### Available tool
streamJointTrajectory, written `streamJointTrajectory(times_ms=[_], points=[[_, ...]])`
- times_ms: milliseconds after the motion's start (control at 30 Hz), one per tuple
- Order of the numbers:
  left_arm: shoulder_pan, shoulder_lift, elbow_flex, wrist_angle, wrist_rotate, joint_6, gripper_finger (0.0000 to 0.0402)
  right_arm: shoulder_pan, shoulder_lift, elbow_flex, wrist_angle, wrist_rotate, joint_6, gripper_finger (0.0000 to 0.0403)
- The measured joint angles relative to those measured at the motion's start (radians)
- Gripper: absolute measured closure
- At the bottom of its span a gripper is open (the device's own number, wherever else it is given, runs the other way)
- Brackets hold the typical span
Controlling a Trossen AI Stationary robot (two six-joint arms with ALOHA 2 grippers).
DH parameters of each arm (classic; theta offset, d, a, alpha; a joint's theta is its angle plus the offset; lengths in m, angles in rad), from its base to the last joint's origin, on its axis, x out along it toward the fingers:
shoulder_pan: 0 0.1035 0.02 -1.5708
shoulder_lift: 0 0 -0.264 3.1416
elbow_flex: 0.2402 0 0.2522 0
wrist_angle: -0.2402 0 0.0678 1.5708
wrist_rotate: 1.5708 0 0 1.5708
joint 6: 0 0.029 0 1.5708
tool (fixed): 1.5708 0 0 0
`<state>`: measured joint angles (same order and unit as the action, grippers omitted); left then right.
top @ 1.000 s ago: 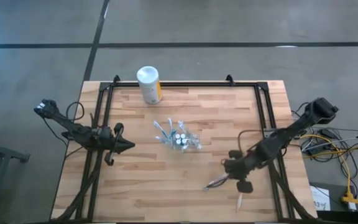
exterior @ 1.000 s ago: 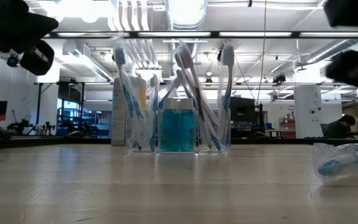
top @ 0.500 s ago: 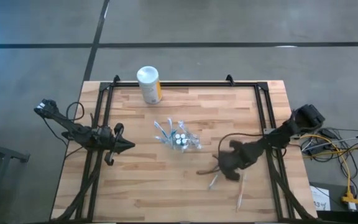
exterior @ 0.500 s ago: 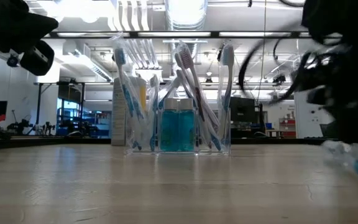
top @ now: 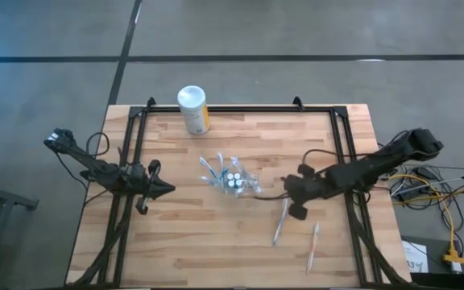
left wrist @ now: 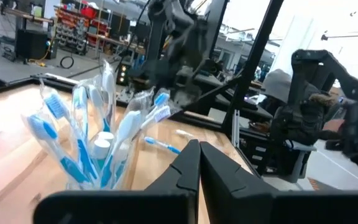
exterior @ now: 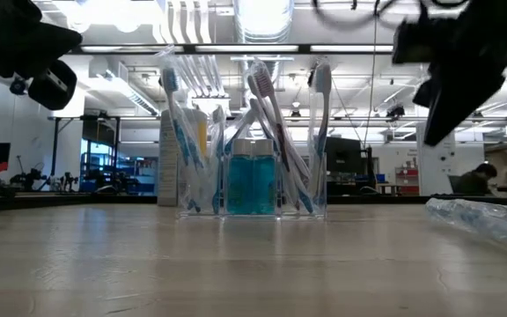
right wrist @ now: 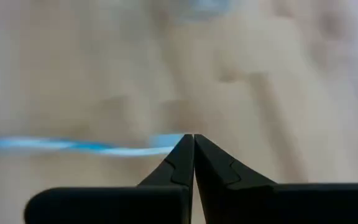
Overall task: Pick & Place toothbrushing station
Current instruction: Put the blue toothbrush into the transparent organizer
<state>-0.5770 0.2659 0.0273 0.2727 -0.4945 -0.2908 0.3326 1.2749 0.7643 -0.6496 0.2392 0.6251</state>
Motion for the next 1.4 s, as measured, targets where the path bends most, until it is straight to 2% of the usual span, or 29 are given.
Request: streamJointTrajectory(times_ms=[67,200,400,600,833,933,1100,1300,1400], points=[[0.0,0.003,0.0,-0.008,0.001,-0.006,0.039,0.032,-0.035,0.0,0.048,-0.039,-0.021,0.0394],[0.0,0.006,0.0,-0.022,0.002,-0.017,0.0391,0.11,-0.029,0.001,0.141,-0.032,-0.056,0.0394],[0.0,0.01,0.0,-0.021,0.0,-0.027,0.0392,0.188,0.126,0.0,0.286,-0.022,-0.054,0.0394],[0.001,0.01,0.0,-0.019,-0.009,-0.025,0.0392,0.206,0.26,0.0,0.445,0.015,-0.056,0.0394],[0.001,0.01,0.0,-0.018,-0.024,-0.026,0.0392,0.204,0.365,0.001,0.458,-0.181,-0.058,0.0394],[0.0,0.01,0.0,-0.019,-0.028,-0.027,0.039,0.208,0.383,0.012,0.413,-0.287,-0.039,0.0394],[0.0,0.01,0.0,-0.019,-0.028,-0.027,0.0393,0.253,0.378,0.092,0.211,-0.307,-0.026,0.0394],[0.0,0.01,0.0,-0.019,-0.028,-0.041,0.039,0.312,0.33,0.238,-0.019,-0.255,-0.021,0.0394],[0.0,0.01,0.0,-0.019,-0.028,-0.046,0.0391,0.342,0.298,0.31,-0.128,-0.113,0.028,0.0394]])
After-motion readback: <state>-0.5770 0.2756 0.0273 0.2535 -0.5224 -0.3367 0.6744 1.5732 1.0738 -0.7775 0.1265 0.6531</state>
